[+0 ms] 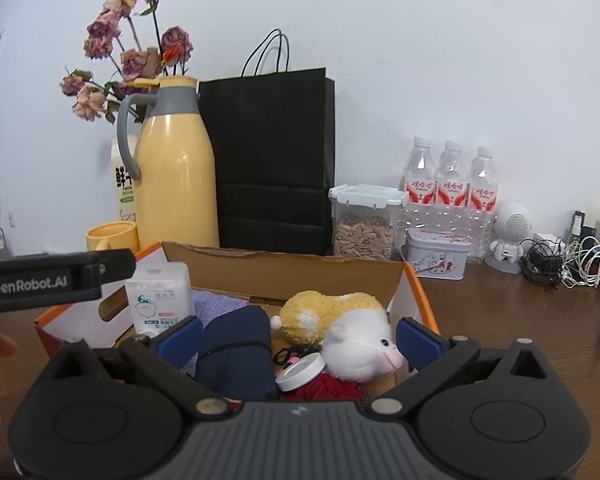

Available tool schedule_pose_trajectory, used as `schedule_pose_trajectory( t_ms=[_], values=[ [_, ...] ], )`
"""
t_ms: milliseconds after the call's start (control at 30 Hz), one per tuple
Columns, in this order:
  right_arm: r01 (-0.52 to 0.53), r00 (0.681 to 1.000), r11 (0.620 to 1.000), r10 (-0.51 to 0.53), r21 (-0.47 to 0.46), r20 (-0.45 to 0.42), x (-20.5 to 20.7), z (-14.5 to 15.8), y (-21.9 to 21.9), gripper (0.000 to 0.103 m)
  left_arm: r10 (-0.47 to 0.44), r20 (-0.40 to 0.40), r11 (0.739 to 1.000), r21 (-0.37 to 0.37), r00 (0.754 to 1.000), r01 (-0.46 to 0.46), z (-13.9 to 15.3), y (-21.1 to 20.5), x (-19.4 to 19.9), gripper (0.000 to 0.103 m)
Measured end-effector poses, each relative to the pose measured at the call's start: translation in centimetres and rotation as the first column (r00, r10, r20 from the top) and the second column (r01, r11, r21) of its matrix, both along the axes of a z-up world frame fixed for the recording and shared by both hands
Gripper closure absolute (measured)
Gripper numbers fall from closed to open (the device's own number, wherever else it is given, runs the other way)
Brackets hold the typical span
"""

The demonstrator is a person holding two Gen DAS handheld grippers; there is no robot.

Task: Organize objects
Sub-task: 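Carry both white caps into the cardboard box and open both tools, then withdraw both tools from the box back toward the caps on the table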

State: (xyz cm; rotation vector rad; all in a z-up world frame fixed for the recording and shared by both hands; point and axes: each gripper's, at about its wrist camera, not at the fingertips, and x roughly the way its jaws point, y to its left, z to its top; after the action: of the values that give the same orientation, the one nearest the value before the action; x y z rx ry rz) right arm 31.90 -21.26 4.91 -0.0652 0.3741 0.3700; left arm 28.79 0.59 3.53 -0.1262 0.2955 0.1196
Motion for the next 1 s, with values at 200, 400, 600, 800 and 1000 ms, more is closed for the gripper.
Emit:
schedule_pose_trajectory(
  t_ms=[200, 400, 600, 800, 1000],
  values=[
    [0.011, 1.000, 1.000, -0.011, 0.015, 0.020, -1.4, 0.9, -1.7, 0.000, -0.022, 0.025, 1.000, 0.010, 0.999, 0.022, 0.6, 0.4, -1.7, 0.000],
    [0.006, 1.000, 1.000, -0.007, 0.011, 0.019, -3.0, 0.8, -3.4, 0.000, -0.037, 0.016, 0.999, 0.027, 0.999, 0.037, 0.6, 1.0, -3.4, 0.000],
    [0.005, 1.000, 1.000, -0.006, -0.026, -0.014, -3.7, -0.4, -4.7, 0.000, -0.049, -0.047, 0.997, 0.056, 0.998, 0.052, -0.7, 1.6, -4.6, 0.000],
    [0.006, 0.996, 0.996, -0.013, -0.088, -0.084, -3.9, -2.5, -5.7, 0.000, -0.050, -0.108, 0.995, 0.083, 0.993, 0.059, -2.3, 2.2, -5.6, 0.000],
    [0.037, 0.986, 0.993, -0.055, -0.116, -0.160, -3.0, -4.3, -7.0, 0.003, -0.005, -0.162, 0.997, 0.079, 0.987, 0.018, -3.8, 3.8, -6.2, 0.000]
  ],
)
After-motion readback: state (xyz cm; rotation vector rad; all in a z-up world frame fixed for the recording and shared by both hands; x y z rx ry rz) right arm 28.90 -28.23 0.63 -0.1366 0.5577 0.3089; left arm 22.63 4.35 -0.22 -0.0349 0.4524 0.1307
